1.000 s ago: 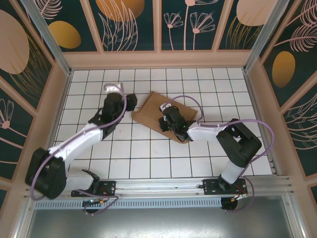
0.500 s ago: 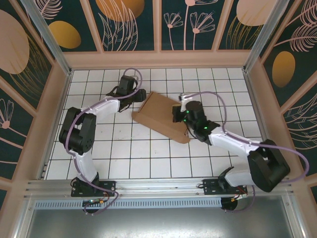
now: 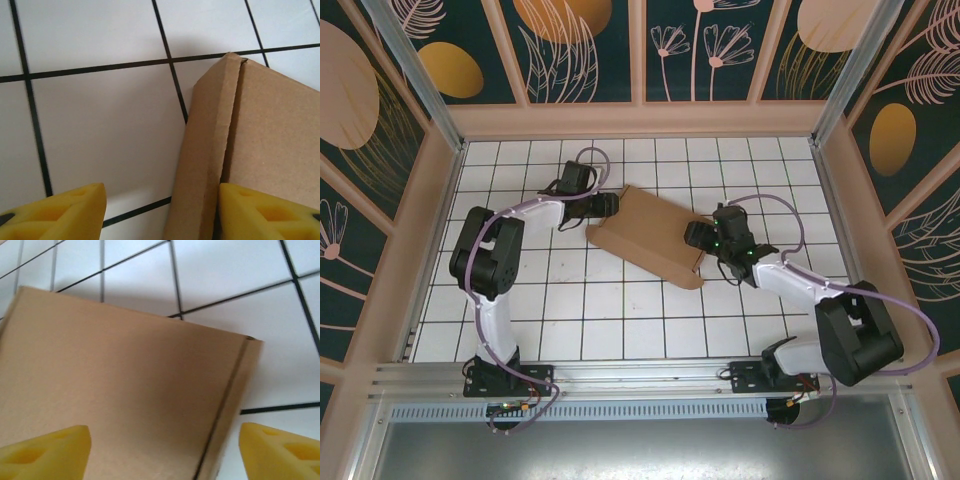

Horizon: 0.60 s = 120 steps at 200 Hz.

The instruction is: Fold the paper box

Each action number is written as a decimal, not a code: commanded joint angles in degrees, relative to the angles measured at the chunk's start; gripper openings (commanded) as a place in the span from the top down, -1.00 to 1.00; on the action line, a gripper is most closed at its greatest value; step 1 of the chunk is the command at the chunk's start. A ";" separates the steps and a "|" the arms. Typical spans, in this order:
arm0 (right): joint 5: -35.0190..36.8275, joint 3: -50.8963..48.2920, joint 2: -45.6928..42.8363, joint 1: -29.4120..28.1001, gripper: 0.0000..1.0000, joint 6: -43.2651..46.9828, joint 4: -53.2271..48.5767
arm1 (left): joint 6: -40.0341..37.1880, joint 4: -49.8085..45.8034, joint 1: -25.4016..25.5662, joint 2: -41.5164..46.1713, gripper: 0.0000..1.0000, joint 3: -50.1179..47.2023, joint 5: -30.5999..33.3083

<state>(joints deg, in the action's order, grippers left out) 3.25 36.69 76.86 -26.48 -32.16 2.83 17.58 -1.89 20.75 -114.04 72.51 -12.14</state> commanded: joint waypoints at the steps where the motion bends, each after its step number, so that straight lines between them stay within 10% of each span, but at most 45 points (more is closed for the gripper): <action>1: -0.63 0.99 2.24 0.38 -0.64 -3.65 -2.84 | -1.16 -1.70 0.17 -2.58 -0.21 0.45 -1.33; 120: 10.81 -0.51 -0.02 1.67 -0.64 -8.97 -7.12 | -0.30 -0.05 0.18 -2.94 -0.21 0.45 -2.51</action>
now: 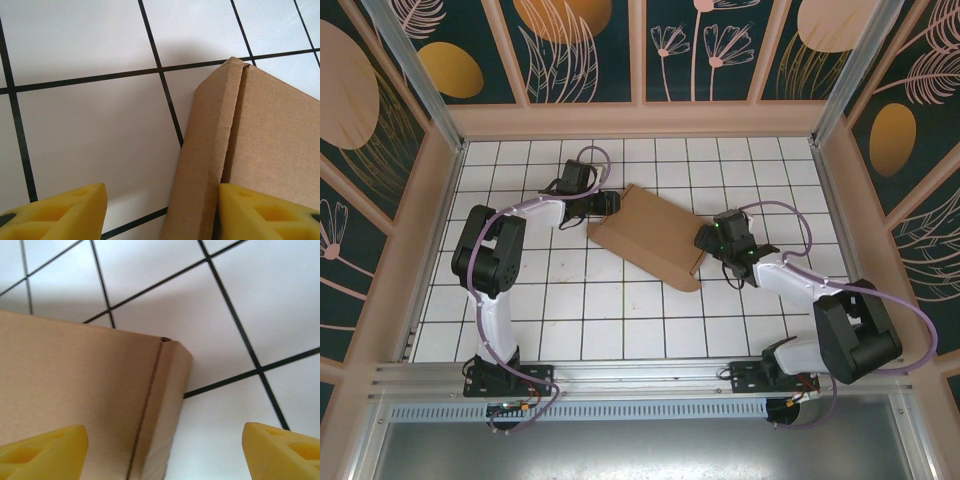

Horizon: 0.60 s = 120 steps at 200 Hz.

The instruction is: Fold the paper box

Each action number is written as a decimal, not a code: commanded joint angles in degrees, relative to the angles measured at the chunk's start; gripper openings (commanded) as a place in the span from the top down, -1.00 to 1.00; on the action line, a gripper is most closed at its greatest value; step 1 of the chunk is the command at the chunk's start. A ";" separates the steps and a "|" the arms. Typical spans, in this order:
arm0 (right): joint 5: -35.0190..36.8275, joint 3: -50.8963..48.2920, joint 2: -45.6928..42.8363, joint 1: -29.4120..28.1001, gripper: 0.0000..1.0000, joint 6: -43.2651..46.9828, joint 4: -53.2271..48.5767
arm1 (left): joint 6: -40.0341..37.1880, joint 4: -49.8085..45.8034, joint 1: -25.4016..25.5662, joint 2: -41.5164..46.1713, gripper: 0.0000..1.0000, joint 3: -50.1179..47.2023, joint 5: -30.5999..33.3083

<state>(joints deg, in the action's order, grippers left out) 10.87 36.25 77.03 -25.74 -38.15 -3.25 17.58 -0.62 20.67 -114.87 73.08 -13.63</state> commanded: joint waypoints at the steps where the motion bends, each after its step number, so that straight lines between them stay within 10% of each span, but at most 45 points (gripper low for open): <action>1: 3.10 -0.15 -0.25 0.98 -0.64 -3.07 -0.88 | -0.33 -1.31 0.26 -2.11 -0.21 -0.08 -1.04; 120: -16.55 4.30 14.51 7.35 -0.43 3.58 6.02 | 1.94 -0.67 0.60 -3.34 -0.04 -1.70 -7.17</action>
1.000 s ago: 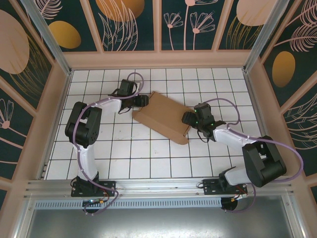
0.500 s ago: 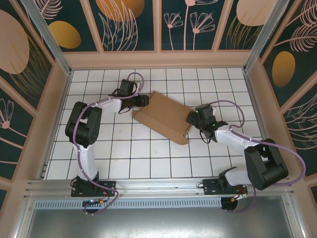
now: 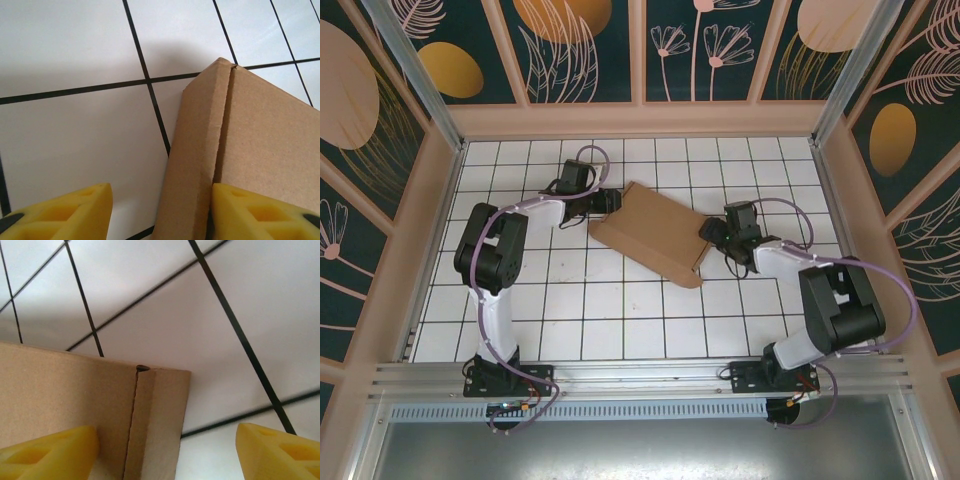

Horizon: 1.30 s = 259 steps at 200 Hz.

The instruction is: Fold the paper box

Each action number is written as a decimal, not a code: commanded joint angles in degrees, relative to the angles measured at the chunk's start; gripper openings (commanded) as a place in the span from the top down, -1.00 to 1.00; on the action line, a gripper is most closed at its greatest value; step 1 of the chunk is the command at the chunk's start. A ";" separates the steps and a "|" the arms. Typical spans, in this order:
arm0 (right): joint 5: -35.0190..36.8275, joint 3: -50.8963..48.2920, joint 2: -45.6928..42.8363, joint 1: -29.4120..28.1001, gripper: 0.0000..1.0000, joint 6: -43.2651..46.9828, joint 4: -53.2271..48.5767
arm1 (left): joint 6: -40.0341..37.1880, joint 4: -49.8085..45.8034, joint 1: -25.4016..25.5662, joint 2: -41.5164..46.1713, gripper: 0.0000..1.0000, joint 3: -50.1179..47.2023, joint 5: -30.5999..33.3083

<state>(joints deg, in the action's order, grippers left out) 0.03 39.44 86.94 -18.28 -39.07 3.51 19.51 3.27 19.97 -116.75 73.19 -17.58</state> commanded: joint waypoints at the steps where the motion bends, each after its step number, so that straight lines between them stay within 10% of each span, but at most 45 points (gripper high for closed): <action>1: -5.90 1.14 4.67 -0.05 -0.42 4.60 -0.63 | 0.01 -4.57 1.30 -1.38 -0.03 -1.86 -3.14; 127: -14.94 18.49 22.05 1.05 0.02 12.71 -2.13 | 18.99 4.26 1.39 10.10 0.33 -19.63 -5.59; 184: -9.18 15.87 16.03 2.73 -0.28 14.26 -2.52 | 14.21 -2.81 0.97 16.06 0.14 -17.82 3.68; 259: -23.63 6.84 13.34 4.17 -0.24 7.55 6.32 | 13.59 1.09 0.94 9.29 0.10 -11.88 -7.86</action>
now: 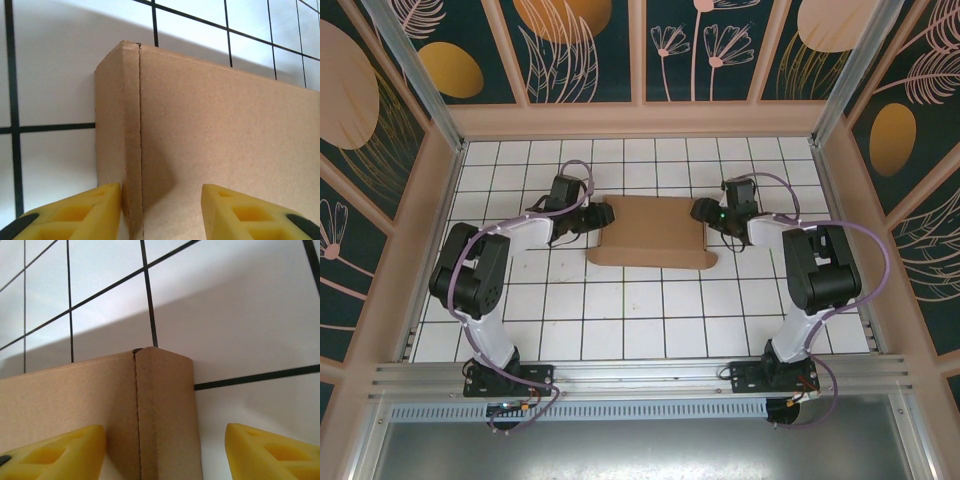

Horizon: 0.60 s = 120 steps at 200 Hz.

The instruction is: Fold the paper box

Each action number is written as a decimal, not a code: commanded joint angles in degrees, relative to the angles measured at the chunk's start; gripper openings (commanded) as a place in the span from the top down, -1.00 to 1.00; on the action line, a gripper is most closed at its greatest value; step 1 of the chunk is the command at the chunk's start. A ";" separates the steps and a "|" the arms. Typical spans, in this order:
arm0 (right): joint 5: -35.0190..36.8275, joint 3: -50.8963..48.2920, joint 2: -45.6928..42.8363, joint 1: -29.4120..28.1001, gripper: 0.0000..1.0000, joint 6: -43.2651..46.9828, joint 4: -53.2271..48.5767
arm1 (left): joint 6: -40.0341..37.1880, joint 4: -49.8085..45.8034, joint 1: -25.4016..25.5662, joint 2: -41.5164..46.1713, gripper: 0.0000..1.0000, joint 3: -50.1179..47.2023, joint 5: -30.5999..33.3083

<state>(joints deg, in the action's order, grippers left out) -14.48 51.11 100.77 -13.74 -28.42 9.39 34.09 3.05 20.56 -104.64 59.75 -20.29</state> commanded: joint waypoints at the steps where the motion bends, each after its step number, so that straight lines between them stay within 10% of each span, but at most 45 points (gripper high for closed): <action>1: -9.27 -4.99 -0.58 -0.40 -0.24 -3.16 0.58 | -1.06 1.28 0.31 -2.83 0.10 1.63 -5.13; 33: -3.54 -8.47 -6.75 -0.89 -0.34 -1.55 -1.23 | -4.66 -3.93 0.19 -6.57 0.12 6.67 -3.34; 80: 31.01 -8.16 -22.32 -12.51 -0.47 14.33 -4.62 | -9.73 -9.48 0.20 -10.23 0.16 12.22 0.13; 120: 16.76 -13.22 -25.39 -25.29 -0.44 49.00 9.11 | -11.16 -9.74 0.19 -10.83 0.18 11.72 1.68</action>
<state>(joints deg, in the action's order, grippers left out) 6.13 40.73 74.63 -32.93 -4.99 12.08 25.58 -2.68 20.43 -113.58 71.70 -20.53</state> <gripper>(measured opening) 0.709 0.415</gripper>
